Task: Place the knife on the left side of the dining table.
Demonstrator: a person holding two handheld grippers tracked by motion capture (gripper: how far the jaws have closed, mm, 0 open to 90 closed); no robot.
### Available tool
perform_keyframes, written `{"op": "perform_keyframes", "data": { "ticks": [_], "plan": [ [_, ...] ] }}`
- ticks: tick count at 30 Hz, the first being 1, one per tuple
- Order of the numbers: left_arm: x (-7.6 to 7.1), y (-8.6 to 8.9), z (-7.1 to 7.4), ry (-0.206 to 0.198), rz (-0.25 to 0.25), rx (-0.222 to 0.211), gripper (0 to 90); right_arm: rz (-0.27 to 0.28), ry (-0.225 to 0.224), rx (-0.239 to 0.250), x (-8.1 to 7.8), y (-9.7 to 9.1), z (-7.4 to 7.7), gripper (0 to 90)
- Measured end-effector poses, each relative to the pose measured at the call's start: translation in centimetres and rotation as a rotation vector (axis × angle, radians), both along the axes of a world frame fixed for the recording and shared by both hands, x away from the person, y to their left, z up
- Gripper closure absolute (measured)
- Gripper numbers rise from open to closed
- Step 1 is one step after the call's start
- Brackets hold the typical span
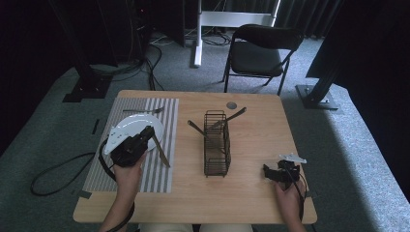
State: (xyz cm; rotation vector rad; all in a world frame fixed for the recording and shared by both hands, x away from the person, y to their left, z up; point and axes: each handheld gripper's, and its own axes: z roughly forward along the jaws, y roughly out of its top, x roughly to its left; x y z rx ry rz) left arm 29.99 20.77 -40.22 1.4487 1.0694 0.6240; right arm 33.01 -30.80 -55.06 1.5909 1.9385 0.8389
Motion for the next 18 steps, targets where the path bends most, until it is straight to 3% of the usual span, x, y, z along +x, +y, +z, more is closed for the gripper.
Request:
{"op": "perform_keyframes", "data": {
  "ticks": [8,13,18],
  "plan": [
    [0.4,0.5,-1.6,0.010,0.019,-0.014,83.8,-0.001,0.000,0.001,0.0,0.0,0.0,12.6],
    [0.4,1.2,-1.8,0.022,0.033,-0.044,83.8,-0.002,0.000,0.001,0.0,0.0,0.0,12.6],
    [0.4,2.3,-1.9,0.045,0.055,-0.041,82.2,-0.002,-0.001,0.001,0.0,0.0,0.0,12.6]
  ]
}}
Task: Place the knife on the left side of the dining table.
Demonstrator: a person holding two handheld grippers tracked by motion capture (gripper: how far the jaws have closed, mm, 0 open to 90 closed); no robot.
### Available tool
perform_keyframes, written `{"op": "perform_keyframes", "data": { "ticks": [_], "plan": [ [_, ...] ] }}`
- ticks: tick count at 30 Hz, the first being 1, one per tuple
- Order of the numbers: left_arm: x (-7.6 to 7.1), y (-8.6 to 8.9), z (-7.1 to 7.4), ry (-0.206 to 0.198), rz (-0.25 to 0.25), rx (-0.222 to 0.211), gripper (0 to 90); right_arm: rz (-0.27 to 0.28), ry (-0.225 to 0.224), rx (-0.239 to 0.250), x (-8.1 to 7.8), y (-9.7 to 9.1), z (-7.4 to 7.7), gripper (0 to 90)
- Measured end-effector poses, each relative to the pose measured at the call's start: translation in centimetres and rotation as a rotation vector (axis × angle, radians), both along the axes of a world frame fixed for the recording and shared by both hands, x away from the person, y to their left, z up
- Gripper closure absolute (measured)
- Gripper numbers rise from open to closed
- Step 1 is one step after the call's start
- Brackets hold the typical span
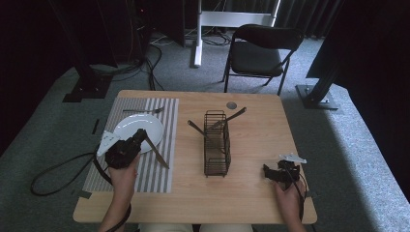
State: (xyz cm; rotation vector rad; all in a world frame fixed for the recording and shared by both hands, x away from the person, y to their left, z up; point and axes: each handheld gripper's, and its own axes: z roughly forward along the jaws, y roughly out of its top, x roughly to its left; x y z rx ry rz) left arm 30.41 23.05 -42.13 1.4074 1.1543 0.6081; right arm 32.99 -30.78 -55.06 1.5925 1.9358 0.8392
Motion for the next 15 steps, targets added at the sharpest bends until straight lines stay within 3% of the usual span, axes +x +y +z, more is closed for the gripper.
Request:
{"op": "perform_keyframes", "data": {
  "ticks": [5,11,15],
  "plan": [
    [-0.4,1.8,-0.3,-0.007,0.041,0.014,78.5,-0.001,0.000,0.000,0.0,0.0,0.0,12.6],
    [-0.8,4.9,-1.8,0.051,0.088,-0.007,76.4,-0.002,0.001,0.000,0.0,0.0,0.0,12.6],
    [-1.1,6.7,-3.5,0.079,0.131,-0.007,72.1,-0.002,0.001,0.000,0.0,0.0,0.0,12.6]
  ]
}}
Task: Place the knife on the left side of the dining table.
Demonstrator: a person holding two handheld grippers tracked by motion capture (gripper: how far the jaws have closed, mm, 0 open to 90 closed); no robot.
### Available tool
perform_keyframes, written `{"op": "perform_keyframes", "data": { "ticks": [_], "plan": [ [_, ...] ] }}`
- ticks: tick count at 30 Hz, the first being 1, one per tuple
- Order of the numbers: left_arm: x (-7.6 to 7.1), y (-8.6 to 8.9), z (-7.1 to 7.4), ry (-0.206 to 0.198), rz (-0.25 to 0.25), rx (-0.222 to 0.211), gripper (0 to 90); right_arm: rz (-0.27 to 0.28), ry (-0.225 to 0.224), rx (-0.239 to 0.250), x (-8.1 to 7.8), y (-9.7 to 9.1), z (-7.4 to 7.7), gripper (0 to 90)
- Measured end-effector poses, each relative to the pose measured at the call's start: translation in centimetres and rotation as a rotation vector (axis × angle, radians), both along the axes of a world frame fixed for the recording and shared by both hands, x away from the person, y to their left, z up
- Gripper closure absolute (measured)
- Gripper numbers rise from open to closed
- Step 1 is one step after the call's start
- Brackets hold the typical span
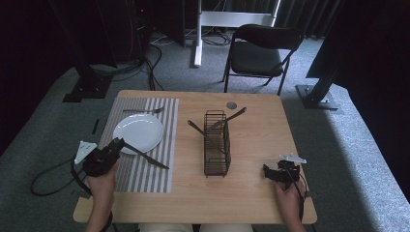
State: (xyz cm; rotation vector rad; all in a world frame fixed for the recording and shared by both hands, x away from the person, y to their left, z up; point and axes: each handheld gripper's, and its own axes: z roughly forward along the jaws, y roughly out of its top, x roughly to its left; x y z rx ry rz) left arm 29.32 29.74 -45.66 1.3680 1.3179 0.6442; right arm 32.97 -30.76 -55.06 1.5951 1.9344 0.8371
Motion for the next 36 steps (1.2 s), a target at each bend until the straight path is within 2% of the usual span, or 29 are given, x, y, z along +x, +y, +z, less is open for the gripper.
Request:
{"op": "perform_keyframes", "data": {
  "ticks": [5,6,8,14,17,21,23,25,26,28,33,36],
  "plan": [
    [0.2,2.3,-2.4,0.070,0.027,-0.052,67.6,-0.001,0.000,0.000,0.0,0.0,0.0,12.6],
    [0.2,2.3,-2.4,0.070,0.027,-0.052,66.4,-0.001,0.000,0.000,0.0,0.0,0.0,12.6],
    [0.4,3.4,-3.9,0.106,0.046,-0.078,64.3,-0.001,0.000,0.000,0.0,0.0,0.0,12.6],
    [0.8,4.9,-6.4,0.169,0.074,-0.153,61.6,-0.001,0.000,0.000,0.0,0.0,0.0,12.7],
    [0.9,5.1,-7.2,0.195,0.092,-0.164,60.0,-0.001,0.000,0.000,0.0,0.0,0.0,12.6],
    [1.2,5.4,-7.8,0.228,0.102,-0.155,58.0,-0.001,0.000,0.000,0.0,0.0,0.0,12.7],
    [1.3,5.3,-7.9,0.251,0.130,-0.103,57.4,-0.001,0.000,0.000,0.0,0.0,0.0,12.7],
    [1.3,5.3,-7.9,0.251,0.130,-0.103,57.3,-0.001,0.000,0.000,0.0,0.0,0.0,12.7],
    [1.7,5.6,-8.7,0.319,0.142,-0.091,56.8,-0.001,0.000,0.000,0.0,0.0,0.0,12.7],
    [1.9,5.6,-8.8,0.347,0.148,-0.083,56.8,-0.001,0.000,0.000,0.0,0.0,0.0,12.7],
    [2.4,5.4,-8.8,0.395,0.157,-0.041,56.0,-0.002,0.000,0.000,0.0,0.0,0.0,12.7],
    [2.5,5.1,-8.7,0.396,0.168,0.006,55.5,-0.002,0.000,0.000,0.0,0.0,0.0,12.8]
  ]
}}
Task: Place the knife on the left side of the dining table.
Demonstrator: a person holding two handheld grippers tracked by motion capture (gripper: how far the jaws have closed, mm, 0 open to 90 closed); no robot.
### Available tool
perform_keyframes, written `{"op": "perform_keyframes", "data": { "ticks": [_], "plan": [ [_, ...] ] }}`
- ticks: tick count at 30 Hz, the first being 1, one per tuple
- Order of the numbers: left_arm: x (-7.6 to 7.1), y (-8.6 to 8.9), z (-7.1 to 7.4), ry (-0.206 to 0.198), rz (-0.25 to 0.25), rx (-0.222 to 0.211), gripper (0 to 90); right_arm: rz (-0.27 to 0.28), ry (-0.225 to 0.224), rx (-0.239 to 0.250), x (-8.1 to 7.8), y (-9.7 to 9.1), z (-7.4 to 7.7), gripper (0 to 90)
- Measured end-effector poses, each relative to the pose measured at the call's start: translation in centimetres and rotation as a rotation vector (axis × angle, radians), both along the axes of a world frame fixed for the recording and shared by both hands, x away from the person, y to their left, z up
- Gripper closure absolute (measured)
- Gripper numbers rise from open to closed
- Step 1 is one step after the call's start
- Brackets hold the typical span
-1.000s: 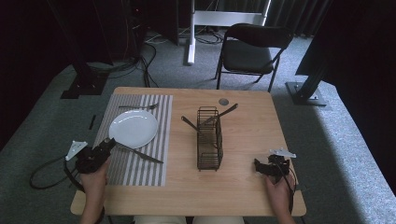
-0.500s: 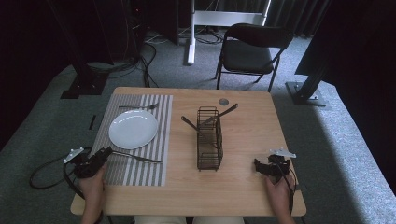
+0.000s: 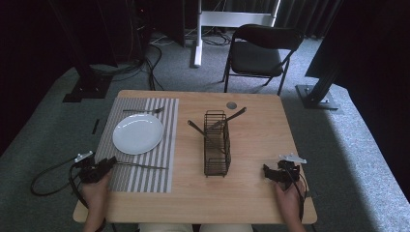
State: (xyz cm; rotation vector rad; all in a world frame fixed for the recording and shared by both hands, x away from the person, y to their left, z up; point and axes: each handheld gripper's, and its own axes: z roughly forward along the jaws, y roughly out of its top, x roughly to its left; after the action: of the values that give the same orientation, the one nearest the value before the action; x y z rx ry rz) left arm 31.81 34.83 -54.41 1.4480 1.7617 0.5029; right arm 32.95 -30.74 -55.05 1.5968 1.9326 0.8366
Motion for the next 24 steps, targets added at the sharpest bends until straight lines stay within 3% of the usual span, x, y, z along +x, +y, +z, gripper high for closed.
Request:
{"op": "perform_keyframes", "data": {
  "ticks": [5,10,14,16,20,24],
  "plan": [
    [0.0,-0.6,0.2,0.006,-0.021,0.091,50.2,0.000,0.000,0.000,0.0,0.0,0.0,12.8],
    [-0.4,0.0,0.2,-0.011,-0.011,0.065,49.0,0.000,0.000,0.000,0.0,0.0,0.0,12.8],
    [-1.1,-0.1,0.3,-0.043,-0.052,0.055,40.2,0.000,0.000,0.000,0.0,0.0,0.0,12.8],
    [-1.6,-0.6,0.5,-0.067,-0.059,0.060,32.4,0.000,0.000,0.000,0.0,0.0,0.0,12.8],
    [-2.4,-1.5,1.2,-0.085,-0.135,0.083,20.3,0.000,0.000,0.000,0.0,0.0,0.0,12.8],
    [-3.2,-2.1,1.5,-0.080,-0.172,0.123,18.0,0.000,0.000,0.000,0.0,0.0,0.0,12.8]
  ]
}}
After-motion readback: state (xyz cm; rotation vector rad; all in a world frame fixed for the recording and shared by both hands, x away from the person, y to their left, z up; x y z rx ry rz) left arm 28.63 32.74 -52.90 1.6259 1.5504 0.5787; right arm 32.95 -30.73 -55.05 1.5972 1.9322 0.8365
